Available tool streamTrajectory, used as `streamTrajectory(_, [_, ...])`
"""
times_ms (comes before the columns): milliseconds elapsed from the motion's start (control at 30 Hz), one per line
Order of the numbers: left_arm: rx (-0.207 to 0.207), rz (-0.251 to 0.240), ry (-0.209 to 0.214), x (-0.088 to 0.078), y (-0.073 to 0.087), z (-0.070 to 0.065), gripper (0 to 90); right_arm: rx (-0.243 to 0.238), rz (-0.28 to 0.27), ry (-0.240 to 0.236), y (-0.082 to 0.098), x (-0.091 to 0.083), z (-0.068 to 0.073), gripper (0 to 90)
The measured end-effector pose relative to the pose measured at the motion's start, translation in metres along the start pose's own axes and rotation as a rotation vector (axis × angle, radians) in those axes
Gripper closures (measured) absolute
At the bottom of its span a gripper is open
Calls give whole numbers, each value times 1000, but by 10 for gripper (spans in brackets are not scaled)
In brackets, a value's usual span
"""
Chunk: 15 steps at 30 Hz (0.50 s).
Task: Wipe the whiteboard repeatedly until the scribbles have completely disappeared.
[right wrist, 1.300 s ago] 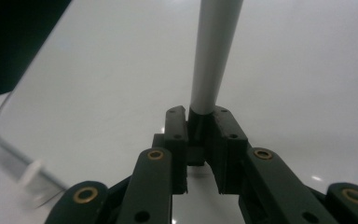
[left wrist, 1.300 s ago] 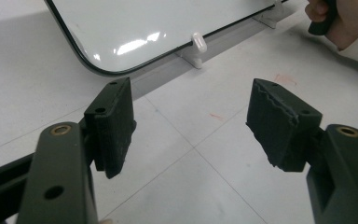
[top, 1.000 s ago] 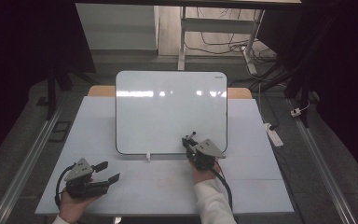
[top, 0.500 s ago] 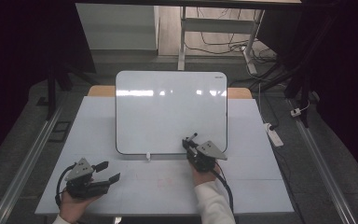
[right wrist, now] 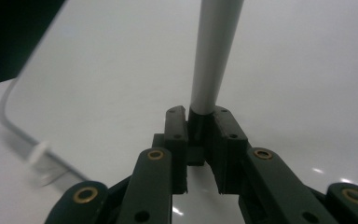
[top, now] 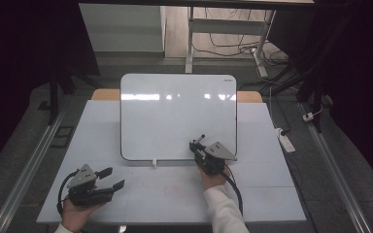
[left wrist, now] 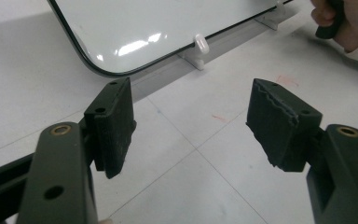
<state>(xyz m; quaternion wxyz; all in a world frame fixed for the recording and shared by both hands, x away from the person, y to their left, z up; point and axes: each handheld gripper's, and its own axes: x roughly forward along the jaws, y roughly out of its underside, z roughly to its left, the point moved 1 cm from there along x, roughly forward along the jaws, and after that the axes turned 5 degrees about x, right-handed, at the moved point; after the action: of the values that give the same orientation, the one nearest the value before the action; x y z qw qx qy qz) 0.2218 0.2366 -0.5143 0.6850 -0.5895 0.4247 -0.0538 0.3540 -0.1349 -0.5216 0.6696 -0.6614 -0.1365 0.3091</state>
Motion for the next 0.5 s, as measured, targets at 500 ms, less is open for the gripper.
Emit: streamTrajectory(500, [-8,-12,4,5,-10,1,322,-50,117,-155,-31,-43,-11,771])
